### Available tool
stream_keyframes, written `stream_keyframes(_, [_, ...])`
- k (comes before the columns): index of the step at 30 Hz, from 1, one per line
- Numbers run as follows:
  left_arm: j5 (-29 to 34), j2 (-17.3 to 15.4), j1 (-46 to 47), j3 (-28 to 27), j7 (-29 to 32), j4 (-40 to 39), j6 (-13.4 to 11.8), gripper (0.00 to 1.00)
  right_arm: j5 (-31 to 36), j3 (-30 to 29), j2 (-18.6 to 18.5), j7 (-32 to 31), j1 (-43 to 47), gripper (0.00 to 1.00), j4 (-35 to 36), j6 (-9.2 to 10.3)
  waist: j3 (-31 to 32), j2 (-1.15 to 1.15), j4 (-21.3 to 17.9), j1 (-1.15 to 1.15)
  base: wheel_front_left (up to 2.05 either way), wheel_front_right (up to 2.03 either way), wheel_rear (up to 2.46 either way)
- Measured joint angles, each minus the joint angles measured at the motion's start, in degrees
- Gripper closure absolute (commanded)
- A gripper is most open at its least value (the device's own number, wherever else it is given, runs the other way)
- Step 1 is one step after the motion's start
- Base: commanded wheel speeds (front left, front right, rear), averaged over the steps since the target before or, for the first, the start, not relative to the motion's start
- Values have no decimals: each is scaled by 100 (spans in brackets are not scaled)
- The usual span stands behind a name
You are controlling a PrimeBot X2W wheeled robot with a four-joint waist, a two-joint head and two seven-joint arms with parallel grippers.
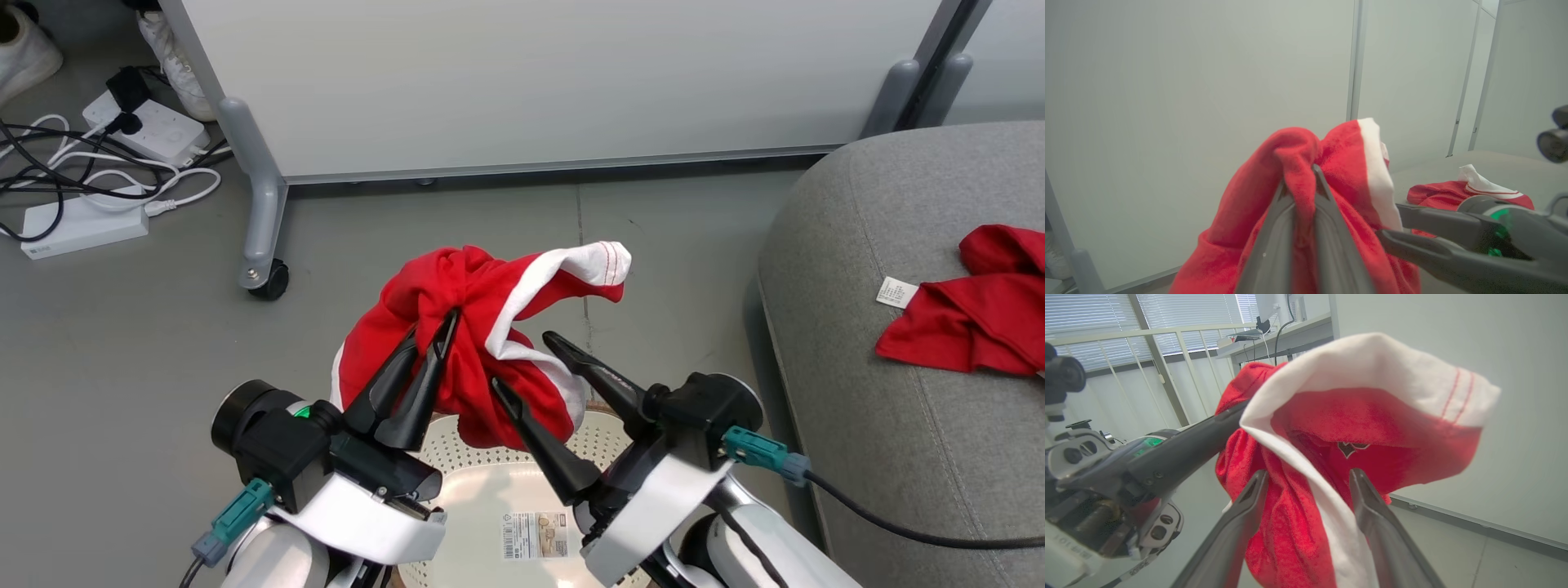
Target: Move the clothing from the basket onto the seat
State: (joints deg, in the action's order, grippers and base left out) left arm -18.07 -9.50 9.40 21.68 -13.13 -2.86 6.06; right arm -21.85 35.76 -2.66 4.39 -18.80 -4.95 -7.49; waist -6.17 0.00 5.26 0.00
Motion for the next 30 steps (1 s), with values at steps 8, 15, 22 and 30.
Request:
stream_keyframes(8, [-3, -10, 21, 155, -18, -19, 19, 100, -508, 886, -4, -32, -600, 0, -818, 1, 13, 0, 97, 0, 0, 0, 0])
stream_keyframes(15, [-14, -19, 31, 254, -47, -5, 38, 100, -926, 1285, -3, 19, -981, 100, -1413, 0, 52, 0, 155, 0, 0, 0, 0])
stream_keyframes(22, [-23, -16, 34, 282, -55, -11, 35, 100, -1043, 1245, -3, 218, -1072, 100, -1625, 1, 89, 0, 194, 0, 0, 0, 0])
stream_keyframes(30, [19, -43, 36, 291, -94, -167, -42, 0, -924, 667, -7, 498, -1081, 100, -1760, 1, 105, 0, 141, 0, 0, 0, 0])
